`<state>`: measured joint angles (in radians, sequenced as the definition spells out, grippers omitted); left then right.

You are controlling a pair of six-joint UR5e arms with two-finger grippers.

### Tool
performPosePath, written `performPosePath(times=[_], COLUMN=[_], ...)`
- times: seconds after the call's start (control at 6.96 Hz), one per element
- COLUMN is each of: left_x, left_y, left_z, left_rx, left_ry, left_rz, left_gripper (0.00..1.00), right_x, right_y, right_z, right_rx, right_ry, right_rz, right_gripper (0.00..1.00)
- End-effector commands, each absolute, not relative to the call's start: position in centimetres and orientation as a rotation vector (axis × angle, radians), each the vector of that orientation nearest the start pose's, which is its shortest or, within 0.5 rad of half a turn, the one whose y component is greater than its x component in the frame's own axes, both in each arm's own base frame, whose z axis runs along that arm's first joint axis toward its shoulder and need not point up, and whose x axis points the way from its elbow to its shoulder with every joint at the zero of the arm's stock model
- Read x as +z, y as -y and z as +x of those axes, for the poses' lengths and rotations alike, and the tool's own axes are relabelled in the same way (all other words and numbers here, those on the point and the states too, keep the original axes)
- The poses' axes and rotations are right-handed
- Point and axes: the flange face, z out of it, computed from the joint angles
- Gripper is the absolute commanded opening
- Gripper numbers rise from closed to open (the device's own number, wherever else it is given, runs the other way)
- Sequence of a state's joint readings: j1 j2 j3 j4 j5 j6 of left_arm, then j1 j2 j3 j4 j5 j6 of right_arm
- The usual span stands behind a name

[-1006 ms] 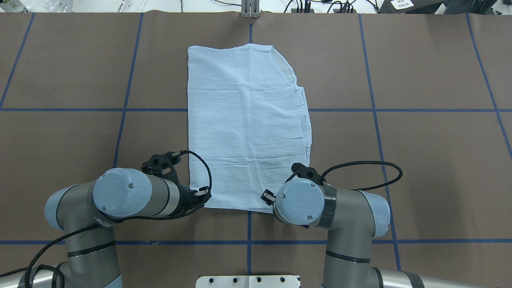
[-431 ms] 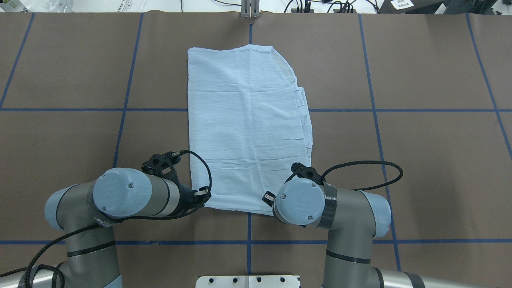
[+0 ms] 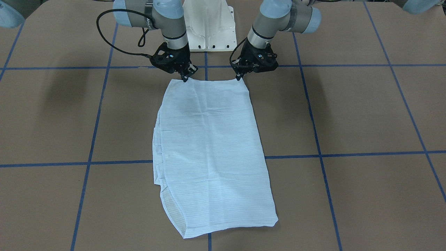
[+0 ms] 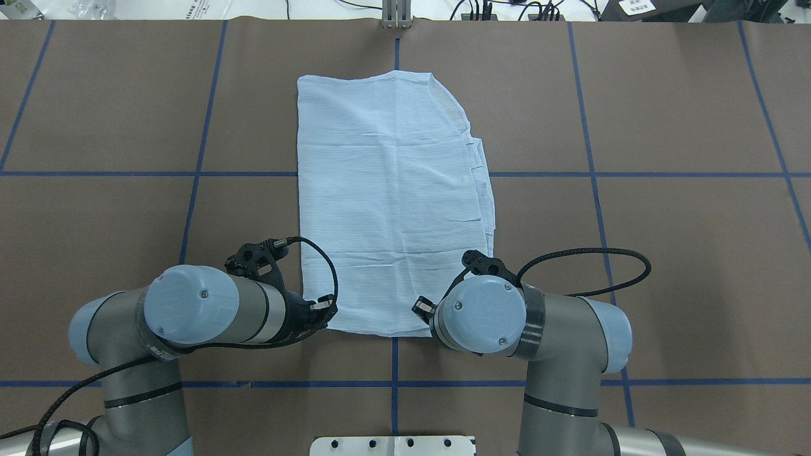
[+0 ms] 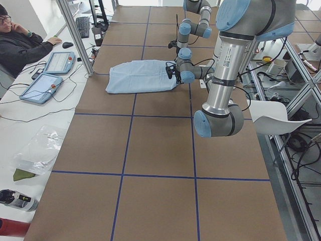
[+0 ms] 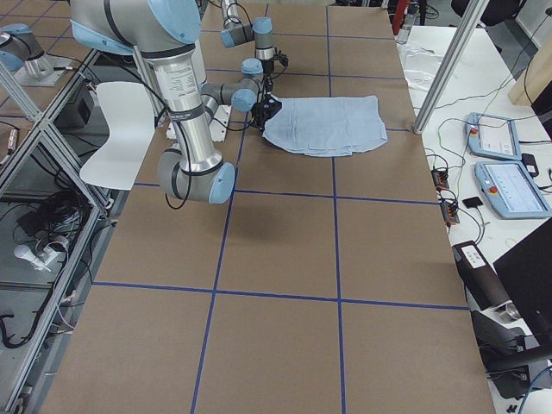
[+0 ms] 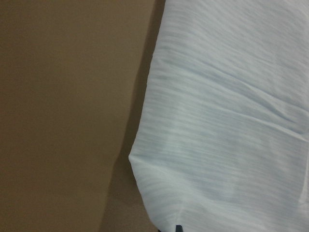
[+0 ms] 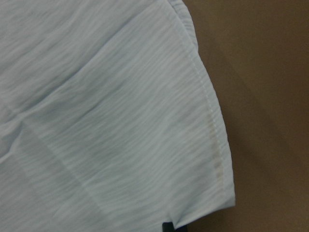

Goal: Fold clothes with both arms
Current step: 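Grasp the near shirt edge with both grippers, then lift the near edge with both grippers and pull it toward the robot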

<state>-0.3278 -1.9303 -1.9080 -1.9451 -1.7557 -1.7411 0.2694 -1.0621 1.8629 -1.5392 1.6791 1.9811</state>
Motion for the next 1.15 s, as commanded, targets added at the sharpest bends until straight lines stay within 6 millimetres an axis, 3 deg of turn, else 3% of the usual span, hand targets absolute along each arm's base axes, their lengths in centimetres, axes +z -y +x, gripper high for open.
performPosePath(times=[0.0,0.29,0.57,0.72,1.01], left_x=[24.5,22.4,19.5,18.6,16.2], left_y=[29.1,28.0,26.1,23.5,20.8], left_z=[49.8,47.5,45.3,45.0,42.8], left_rx=[-0.337,-0.328,-0.291,-0.254,-0.208], left_ry=[-1.135,-1.142,-1.178,-1.158,-1.201], left_rz=[-0.081,-0.09,-0.117,-0.147,-0.188], left_gripper=[0.0,0.0,0.0,0.0,0.0], right_x=[23.8,23.5,21.5,20.3,18.6], right_y=[28.0,26.9,25.1,24.0,22.1], right_z=[-53.9,-49.7,-46.9,-45.3,-44.0], right_rx=[0.588,0.579,0.537,0.514,0.431], right_ry=[0.872,0.914,0.958,0.976,0.996], right_rz=[-0.169,-0.176,-0.229,-0.254,-0.38], right_gripper=[0.0,0.0,0.0,0.0,0.0])
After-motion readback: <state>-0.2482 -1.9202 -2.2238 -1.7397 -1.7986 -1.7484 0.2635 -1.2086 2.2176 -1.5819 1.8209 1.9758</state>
